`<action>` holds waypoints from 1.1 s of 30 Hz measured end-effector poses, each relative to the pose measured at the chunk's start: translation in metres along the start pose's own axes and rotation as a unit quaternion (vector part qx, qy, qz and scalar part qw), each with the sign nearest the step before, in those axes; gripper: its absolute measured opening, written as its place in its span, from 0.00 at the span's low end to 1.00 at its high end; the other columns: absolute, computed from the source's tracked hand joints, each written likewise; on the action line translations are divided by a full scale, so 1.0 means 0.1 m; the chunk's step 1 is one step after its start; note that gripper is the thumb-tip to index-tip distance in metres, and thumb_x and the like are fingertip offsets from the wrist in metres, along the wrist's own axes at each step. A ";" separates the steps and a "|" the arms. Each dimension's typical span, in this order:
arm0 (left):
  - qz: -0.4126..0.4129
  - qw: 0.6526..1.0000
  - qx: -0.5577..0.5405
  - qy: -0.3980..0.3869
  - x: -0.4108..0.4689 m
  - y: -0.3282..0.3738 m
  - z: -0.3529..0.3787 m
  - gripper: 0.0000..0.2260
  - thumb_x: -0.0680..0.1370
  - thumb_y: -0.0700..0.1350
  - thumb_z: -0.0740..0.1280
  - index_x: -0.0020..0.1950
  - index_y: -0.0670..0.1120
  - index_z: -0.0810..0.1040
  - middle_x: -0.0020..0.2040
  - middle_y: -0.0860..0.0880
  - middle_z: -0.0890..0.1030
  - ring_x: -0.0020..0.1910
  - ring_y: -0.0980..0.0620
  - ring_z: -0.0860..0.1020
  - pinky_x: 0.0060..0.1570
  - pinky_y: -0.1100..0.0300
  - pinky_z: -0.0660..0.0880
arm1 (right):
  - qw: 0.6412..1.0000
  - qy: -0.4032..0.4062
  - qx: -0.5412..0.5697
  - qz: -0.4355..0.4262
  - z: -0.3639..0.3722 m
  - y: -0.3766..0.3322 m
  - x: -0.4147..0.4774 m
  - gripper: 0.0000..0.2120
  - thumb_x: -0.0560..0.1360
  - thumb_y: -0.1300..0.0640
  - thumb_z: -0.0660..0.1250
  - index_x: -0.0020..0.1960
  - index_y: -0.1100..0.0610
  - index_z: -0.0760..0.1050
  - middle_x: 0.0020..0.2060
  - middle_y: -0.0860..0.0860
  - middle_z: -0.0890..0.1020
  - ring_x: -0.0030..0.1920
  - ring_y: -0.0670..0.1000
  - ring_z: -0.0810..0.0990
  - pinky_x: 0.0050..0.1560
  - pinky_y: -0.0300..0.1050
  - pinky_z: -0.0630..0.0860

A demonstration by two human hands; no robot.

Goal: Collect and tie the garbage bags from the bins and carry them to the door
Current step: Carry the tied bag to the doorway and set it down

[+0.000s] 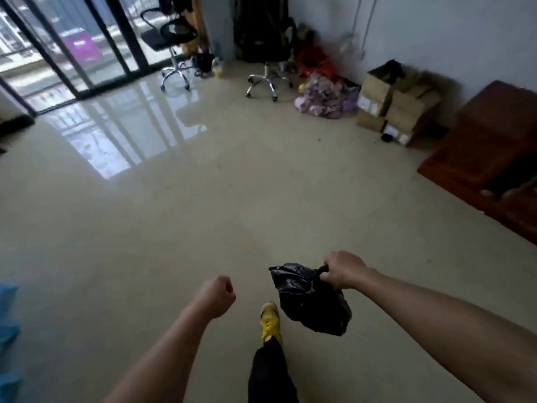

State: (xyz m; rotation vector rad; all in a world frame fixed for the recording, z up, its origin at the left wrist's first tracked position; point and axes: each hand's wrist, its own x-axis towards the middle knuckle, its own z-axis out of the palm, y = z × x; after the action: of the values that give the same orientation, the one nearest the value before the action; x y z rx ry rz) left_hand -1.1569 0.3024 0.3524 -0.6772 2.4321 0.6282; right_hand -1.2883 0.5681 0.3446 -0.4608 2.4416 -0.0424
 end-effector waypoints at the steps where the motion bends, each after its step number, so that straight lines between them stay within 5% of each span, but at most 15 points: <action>1: 0.023 0.999 0.027 -0.007 0.26 0.24 -0.08 0.02 0.76 0.44 0.65 0.43 0.49 0.75 0.46 0.45 0.81 0.46 0.46 0.79 0.43 0.61 0.72 | 1.000 0.001 0.014 0.019 -0.12 0.22 0.10 0.13 0.72 0.49 0.64 0.48 0.57 0.79 0.46 0.56 0.83 0.46 0.57 0.81 0.39 0.42 0.69; 7: 0.161 0.977 0.131 -0.047 1.55 1.77 -0.43 0.06 0.75 0.45 0.65 0.48 0.45 0.79 0.44 0.45 0.81 0.48 0.44 0.81 0.49 0.55 0.77 | 0.978 0.020 0.136 0.155 -0.71 1.33 0.45 0.11 0.71 0.53 0.65 0.33 0.56 0.69 0.30 0.51 0.73 0.34 0.54 0.74 0.29 0.42 0.63; 14: 0.344 0.893 0.280 -0.077 2.25 3.96 -0.58 0.08 0.76 0.46 0.65 0.51 0.45 0.80 0.54 0.44 0.81 0.53 0.45 0.79 0.50 0.56 0.75 | 0.917 0.082 0.253 0.298 -1.00 2.61 0.20 0.15 0.74 0.51 0.65 0.33 0.57 0.65 0.28 0.51 0.69 0.29 0.52 0.68 0.29 0.43 0.62; 24: 0.501 0.752 0.403 -0.144 2.15 6.97 0.61 0.12 0.79 0.48 0.62 0.58 0.42 0.76 0.62 0.44 0.76 0.60 0.44 0.74 0.59 0.54 0.72 | 0.808 0.138 0.386 0.423 -0.80 4.81 -0.23 0.14 0.74 0.53 0.65 0.34 0.57 0.66 0.27 0.51 0.68 0.28 0.52 0.67 0.30 0.44 0.61; 33: 0.577 0.658 0.448 -0.184 1.36 9.44 1.92 0.10 0.79 0.46 0.63 0.54 0.42 0.77 0.56 0.44 0.77 0.54 0.44 0.76 0.56 0.50 0.74 | 0.715 0.213 0.425 0.513 -0.92 6.98 -1.18 0.14 0.73 0.52 0.66 0.33 0.58 0.70 0.28 0.52 0.73 0.30 0.53 0.73 0.31 0.43 0.67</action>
State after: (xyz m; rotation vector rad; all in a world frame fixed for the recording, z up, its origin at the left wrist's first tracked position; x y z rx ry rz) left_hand -1.7308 1.0866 0.3967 1.3591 2.0838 -0.1334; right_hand -1.4787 1.2547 0.3876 1.4425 2.3920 -0.8155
